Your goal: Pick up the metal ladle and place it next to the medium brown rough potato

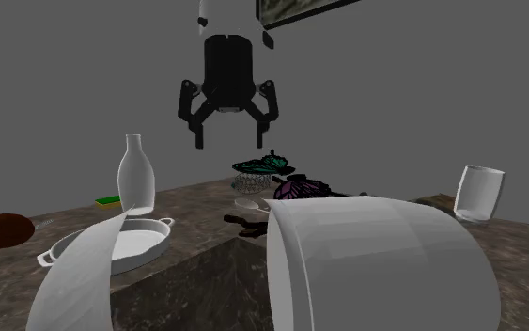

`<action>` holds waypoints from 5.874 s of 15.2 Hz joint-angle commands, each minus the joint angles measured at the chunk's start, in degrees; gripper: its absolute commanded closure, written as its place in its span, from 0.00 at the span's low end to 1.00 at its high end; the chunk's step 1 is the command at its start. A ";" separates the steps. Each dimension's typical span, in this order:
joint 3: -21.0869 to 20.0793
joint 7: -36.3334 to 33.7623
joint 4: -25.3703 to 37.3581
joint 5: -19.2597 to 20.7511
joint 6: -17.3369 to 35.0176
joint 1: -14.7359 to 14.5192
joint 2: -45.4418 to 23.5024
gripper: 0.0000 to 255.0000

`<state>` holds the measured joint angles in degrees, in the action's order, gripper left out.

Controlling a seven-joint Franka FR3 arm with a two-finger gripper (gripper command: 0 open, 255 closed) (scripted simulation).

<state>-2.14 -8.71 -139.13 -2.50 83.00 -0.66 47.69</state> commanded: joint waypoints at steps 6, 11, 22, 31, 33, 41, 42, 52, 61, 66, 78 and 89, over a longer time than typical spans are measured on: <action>4.33 10.07 -2.56 4.96 9.64 -0.62 -5.13 0.00; 8.44 19.46 -2.83 8.72 19.68 -1.35 -12.54 0.00; 15.53 39.54 4.40 10.66 39.58 -4.07 -33.94 0.00; 16.94 56.92 16.92 5.00 50.17 -5.25 -52.84 0.00; 16.87 57.13 16.50 4.70 51.57 -5.09 -53.85 0.00; 16.77 57.82 15.62 3.72 55.40 -4.75 -56.87 0.00; 16.77 57.82 15.62 3.72 55.40 -4.75 -56.87 0.00; 16.77 57.82 15.62 3.72 55.39 -4.76 -56.87 1.00; 16.89 57.54 16.68 4.29 52.54 -4.90 -55.02 1.00; 16.96 57.27 18.29 4.88 48.91 -5.03 -52.95 1.00; 16.92 56.96 23.41 5.79 40.08 -5.26 -49.13 1.00; 14.80 52.49 24.49 7.15 34.83 -7.32 -45.13 1.00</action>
<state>13.25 45.17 -113.22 4.19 117.73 -7.43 1.32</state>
